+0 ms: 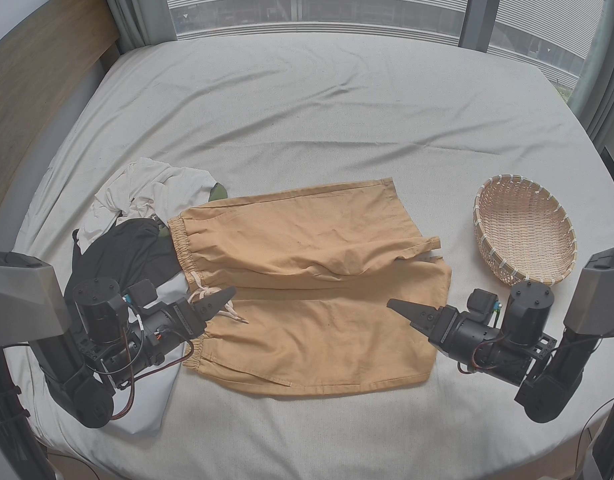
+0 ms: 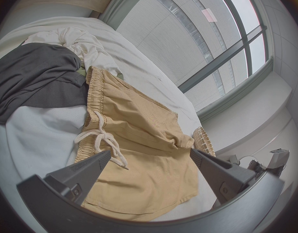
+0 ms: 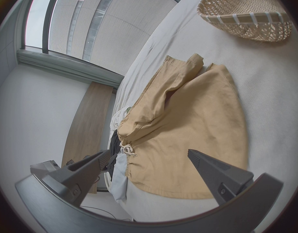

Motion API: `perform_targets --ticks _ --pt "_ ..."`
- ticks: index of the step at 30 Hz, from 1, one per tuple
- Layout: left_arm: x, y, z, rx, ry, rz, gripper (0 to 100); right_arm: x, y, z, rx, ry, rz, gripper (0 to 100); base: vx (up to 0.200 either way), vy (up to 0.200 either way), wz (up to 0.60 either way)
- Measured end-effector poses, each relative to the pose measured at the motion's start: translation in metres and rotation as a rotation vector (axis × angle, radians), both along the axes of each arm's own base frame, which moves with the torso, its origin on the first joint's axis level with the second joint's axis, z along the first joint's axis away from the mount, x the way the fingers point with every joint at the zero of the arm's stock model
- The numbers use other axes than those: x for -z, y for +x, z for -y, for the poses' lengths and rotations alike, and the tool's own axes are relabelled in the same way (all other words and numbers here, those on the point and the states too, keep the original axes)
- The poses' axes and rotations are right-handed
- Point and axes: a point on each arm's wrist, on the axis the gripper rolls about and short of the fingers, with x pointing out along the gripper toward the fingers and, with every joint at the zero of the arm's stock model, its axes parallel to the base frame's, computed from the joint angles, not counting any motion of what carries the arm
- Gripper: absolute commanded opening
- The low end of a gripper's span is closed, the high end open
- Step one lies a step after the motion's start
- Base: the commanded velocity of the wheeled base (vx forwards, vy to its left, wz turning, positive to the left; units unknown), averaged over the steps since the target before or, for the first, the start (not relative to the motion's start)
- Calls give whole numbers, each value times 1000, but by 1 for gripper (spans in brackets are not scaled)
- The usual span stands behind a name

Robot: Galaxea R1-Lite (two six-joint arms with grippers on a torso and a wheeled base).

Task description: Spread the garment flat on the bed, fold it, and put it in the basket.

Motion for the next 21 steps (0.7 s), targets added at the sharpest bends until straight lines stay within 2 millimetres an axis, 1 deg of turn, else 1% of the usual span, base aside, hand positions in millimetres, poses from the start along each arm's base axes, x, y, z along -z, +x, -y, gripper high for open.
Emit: perform_targets --ticks 2,5,9,15,18,21 --pt "0 0 0 -1 0 -1 100 5 4 0 7 -6 -8 100 0 0 0" --pt "0 0 -1 -4 0 -2 100 10 7 5 26 -18 -20 100 0 0 0" --pt "0 0 -1 -5 0 -2 100 15 1 20 57 -61 -43 100 0 0 0" --pt "0 0 -1 -4 1 -2 100 22 -10 48 118 -142 -78 100 0 0 0" --pt "0 0 -1 -3 1 -2 100 25 -12 55 139 -154 -100 100 0 0 0" --pt "1 0 -1 -4 1 -3 100 30 -11 56 141 -161 -119 100 0 0 0"
